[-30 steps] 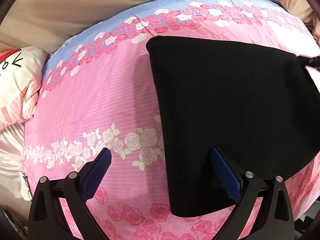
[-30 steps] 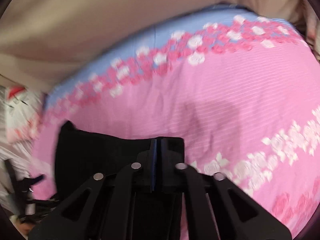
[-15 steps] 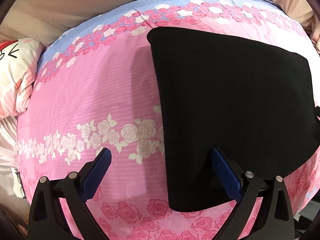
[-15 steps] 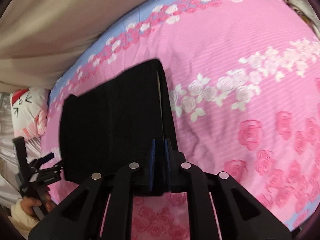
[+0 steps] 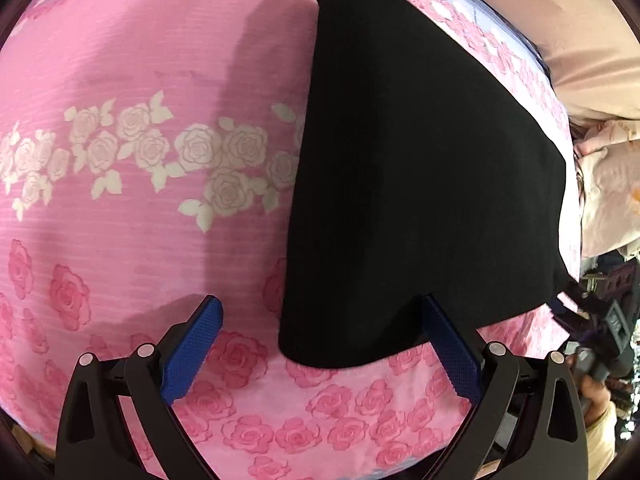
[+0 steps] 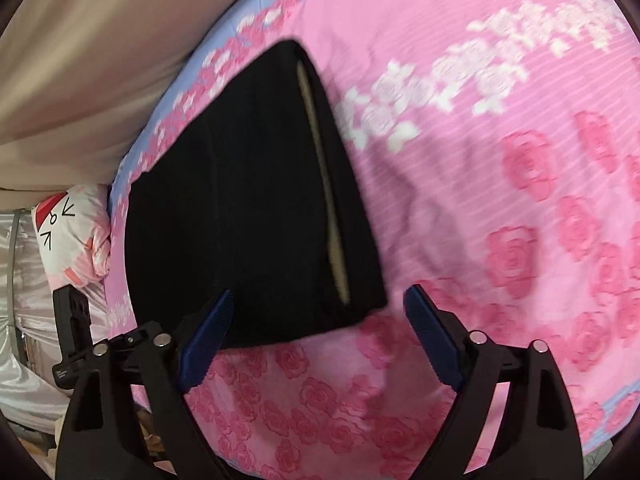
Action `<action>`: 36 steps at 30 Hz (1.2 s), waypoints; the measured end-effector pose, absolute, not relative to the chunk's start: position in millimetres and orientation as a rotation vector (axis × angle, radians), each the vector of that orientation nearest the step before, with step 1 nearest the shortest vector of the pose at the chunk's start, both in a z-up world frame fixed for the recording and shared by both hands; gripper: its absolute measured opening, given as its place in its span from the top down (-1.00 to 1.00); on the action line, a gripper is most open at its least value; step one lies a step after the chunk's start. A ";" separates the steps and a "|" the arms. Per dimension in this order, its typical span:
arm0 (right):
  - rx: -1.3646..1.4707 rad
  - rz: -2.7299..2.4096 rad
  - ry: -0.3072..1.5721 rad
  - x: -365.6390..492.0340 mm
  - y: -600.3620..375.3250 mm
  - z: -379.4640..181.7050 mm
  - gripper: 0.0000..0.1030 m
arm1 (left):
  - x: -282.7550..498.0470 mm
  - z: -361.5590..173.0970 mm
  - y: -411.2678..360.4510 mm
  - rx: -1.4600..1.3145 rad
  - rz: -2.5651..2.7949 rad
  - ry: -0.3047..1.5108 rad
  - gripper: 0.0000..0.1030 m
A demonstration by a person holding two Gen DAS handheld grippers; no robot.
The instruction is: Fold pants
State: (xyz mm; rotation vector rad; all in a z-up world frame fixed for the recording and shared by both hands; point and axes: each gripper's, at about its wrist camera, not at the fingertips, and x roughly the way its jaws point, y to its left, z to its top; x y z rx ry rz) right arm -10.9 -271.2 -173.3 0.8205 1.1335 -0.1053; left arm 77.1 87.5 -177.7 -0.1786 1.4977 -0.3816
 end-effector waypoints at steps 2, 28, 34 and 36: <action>0.835 -0.112 1.133 -7.4 -268.5 -177.3 -0.55 | 79.3 -179.2 81.5 -0.139 -0.380 1.488 -0.90; 0.634 -0.082 1.228 -15.6 -271.0 -160.7 -0.60 | 50.9 -161.4 63.5 -0.242 -0.405 1.443 -0.13; 0.678 0.046 1.219 2.1 -266.4 -173.3 0.22 | 67.0 -172.0 32.5 -0.188 -0.334 1.428 -0.43; 0.684 0.084 1.235 4.8 -266.3 -166.1 0.33 | 68.0 -170.4 20.7 -0.188 -0.369 1.416 -0.01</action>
